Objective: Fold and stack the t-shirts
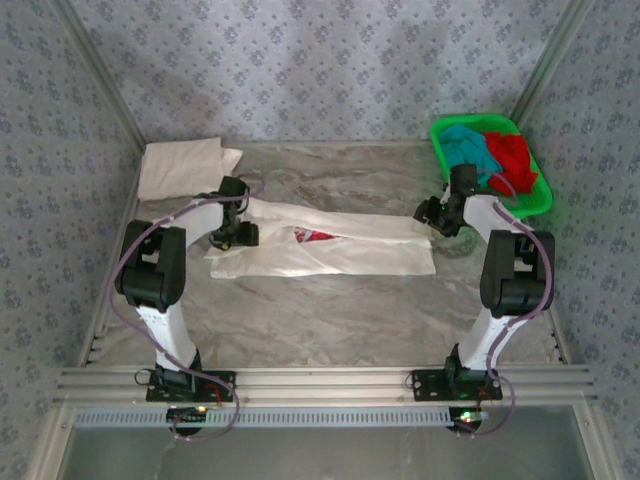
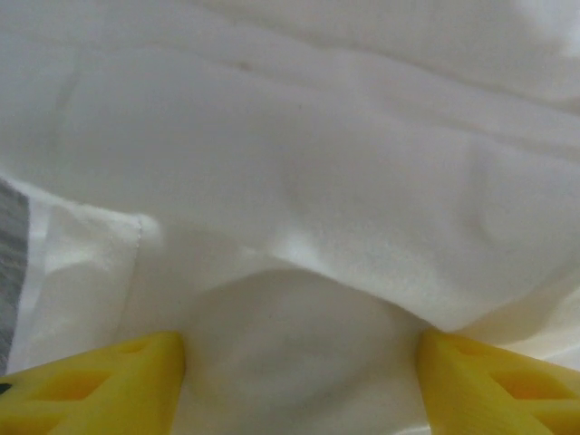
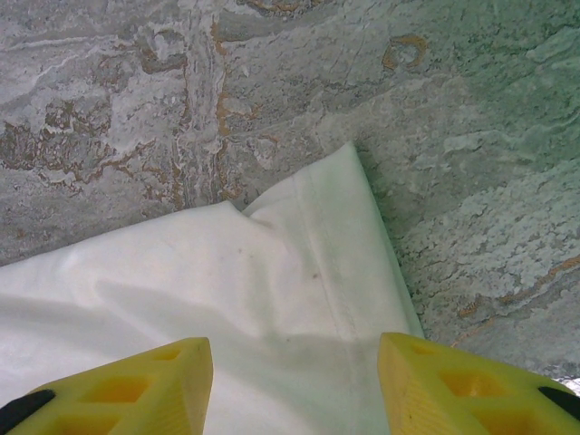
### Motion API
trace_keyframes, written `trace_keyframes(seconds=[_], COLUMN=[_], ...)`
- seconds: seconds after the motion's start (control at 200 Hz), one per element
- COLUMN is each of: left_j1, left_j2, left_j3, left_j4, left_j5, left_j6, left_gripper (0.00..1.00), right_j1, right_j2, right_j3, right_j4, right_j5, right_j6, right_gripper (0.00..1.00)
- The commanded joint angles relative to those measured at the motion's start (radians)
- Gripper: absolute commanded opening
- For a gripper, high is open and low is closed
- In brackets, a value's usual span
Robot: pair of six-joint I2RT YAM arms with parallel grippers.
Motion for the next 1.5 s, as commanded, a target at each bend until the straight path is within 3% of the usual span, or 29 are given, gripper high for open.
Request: trace_keyframes(seconds=[0.0, 0.085, 0.275, 0.31, 0.36, 0.39, 0.51, 0.56, 0.6, 0.63, 0.7, 1.009, 1.254, 1.494], left_j1=[-0.021, -0.020, -0.023, -0.025, -0.028, -0.029, -0.030, -0.030, -0.030, -0.030, -0.031, -0.040, -0.030, -0.022], left_j2=[-0.034, -0.030, -0.044, -0.041, -0.036, -0.036, -0.048, -0.051, -0.052, -0.051, -0.053, -0.173, -0.159, -0.144], left_j3=[-0.036, -0.024, 0.061, 0.088, 0.127, 0.141, 0.142, 0.125, 0.108, 0.100, 0.076, -0.097, -0.123, -0.106], left_j4=[0.020, 0.021, -0.011, -0.034, -0.071, -0.088, -0.104, -0.097, -0.086, -0.086, -0.085, -0.085, -0.033, -0.026], left_j5=[0.021, -0.013, -0.048, -0.060, -0.088, -0.101, -0.104, -0.107, -0.107, -0.106, -0.102, -0.045, -0.058, -0.059], left_j6=[-0.031, -0.022, 0.000, 0.007, 0.015, 0.020, 0.029, 0.030, 0.028, 0.022, 0.011, -0.038, -0.025, -0.009], left_gripper=[0.57, 0.38, 0.29, 0.35, 0.57, 0.60, 0.44, 0.28, 0.24, 0.27, 0.51, 0.52, 0.22, 0.08], right_j1=[0.001, 0.004, 0.013, 0.014, 0.014, 0.013, 0.013, 0.011, 0.010, 0.008, 0.009, 0.004, 0.016, 0.013], right_j2=[-0.012, -0.004, -0.001, -0.002, -0.003, -0.004, -0.008, -0.007, -0.008, -0.007, -0.005, -0.008, -0.001, -0.030], right_j3=[0.020, 0.022, 0.025, 0.026, 0.028, 0.030, 0.025, 0.025, 0.023, 0.022, 0.026, 0.029, 0.022, 0.017], right_j4=[-0.016, -0.012, -0.021, -0.022, -0.026, -0.026, -0.028, -0.029, -0.028, -0.025, -0.026, -0.032, -0.012, -0.026], right_j5=[-0.009, -0.014, -0.011, -0.011, -0.010, -0.010, -0.008, -0.010, -0.014, -0.016, -0.019, -0.022, -0.031, -0.023], right_j6=[0.005, 0.008, 0.003, 0.003, 0.004, 0.003, 0.000, 0.000, -0.001, 0.000, -0.002, -0.010, 0.006, -0.001], right_gripper=[0.54, 0.54, 0.53, 0.53, 0.53, 0.53, 0.53, 0.53, 0.53, 0.53, 0.53, 0.53, 0.53, 0.53])
